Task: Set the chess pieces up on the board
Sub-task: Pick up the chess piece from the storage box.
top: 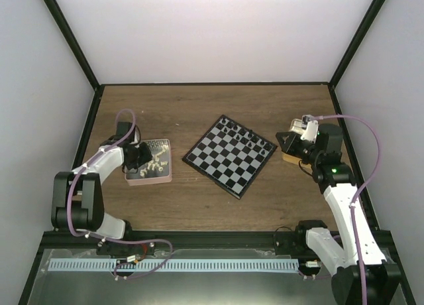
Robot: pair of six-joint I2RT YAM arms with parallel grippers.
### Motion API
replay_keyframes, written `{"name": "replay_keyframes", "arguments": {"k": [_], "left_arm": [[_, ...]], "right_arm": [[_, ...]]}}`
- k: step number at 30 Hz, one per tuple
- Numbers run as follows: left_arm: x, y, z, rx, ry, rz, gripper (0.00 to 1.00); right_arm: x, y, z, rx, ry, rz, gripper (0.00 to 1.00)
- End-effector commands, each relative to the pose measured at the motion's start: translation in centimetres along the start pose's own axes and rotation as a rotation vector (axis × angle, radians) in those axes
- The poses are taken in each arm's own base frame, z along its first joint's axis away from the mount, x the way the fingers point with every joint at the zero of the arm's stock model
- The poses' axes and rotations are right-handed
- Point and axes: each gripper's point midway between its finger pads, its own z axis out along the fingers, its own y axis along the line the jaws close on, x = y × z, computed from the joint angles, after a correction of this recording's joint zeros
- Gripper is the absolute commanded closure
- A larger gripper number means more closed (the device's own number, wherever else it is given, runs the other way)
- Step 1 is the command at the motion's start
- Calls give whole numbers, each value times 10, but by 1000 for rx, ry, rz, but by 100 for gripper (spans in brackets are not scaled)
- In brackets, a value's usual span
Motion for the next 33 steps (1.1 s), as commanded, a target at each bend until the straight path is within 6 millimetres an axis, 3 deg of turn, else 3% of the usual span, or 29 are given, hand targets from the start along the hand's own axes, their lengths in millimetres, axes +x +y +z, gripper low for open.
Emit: {"name": "replay_keyframes", "arguments": {"k": [1,6,10,12,17,21,25,33], "left_arm": [[-15,-10,5,20,-27,24,68],[-19,-9,12,6,-27,31,75],[-21,-7,12,-11,-34,43,89],[-23,-8,7,-16,-44,50,95],[-26,-18,-22,-13,-100,78,96],[-24,-44,-52,26,-145,143,96],[-12,-86,-70,111,-151,231,96],[31,-175,-53,214,-46,437,96]], "right_arm": [[-9,1,1,-8,-31,-19,91],[-10,1,1,-7,-31,-19,91],[-10,1,-1,-1,-37,-18,91],[-10,1,-2,0,-38,-17,92],[-10,6,-8,-11,-47,-14,92],[-7,10,-11,-31,-44,2,92],[-7,16,-17,-46,-56,6,92],[-7,12,-12,-50,-53,8,92]]}}
